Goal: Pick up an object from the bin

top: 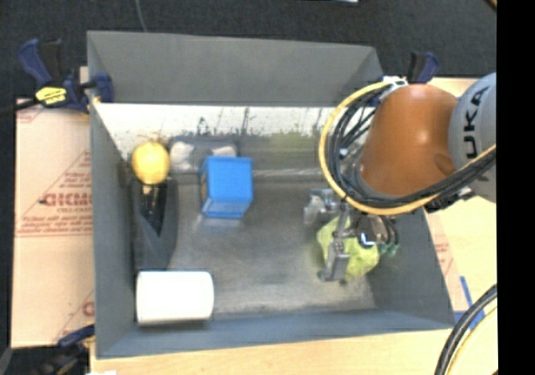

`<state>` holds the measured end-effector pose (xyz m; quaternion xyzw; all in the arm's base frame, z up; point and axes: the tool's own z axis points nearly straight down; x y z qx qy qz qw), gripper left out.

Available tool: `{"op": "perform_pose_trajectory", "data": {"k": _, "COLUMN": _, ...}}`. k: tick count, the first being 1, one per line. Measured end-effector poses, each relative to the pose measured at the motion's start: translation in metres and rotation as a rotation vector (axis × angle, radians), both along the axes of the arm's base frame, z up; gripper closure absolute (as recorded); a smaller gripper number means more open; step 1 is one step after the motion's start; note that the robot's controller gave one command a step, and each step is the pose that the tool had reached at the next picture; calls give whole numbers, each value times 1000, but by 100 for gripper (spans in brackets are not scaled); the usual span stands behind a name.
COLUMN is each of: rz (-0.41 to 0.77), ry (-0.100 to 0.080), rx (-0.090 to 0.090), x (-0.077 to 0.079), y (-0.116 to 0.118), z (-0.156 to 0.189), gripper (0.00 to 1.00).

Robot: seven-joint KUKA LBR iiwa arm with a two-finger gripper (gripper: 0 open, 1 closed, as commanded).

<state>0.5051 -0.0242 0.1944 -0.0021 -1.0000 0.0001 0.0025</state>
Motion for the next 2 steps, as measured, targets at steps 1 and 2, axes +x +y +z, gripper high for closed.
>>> {"op": "perform_pose_trajectory", "data": {"k": 1, "rz": 1, "ry": -6, "rx": -1, "x": 1, "y": 0, "z": 3, "gripper": 0}}
{"op": "perform_pose_trajectory", "data": {"k": 2, "rz": -16, "ry": -8, "rx": -3, "x": 62, "y": -78, "z": -127, "gripper": 0}}
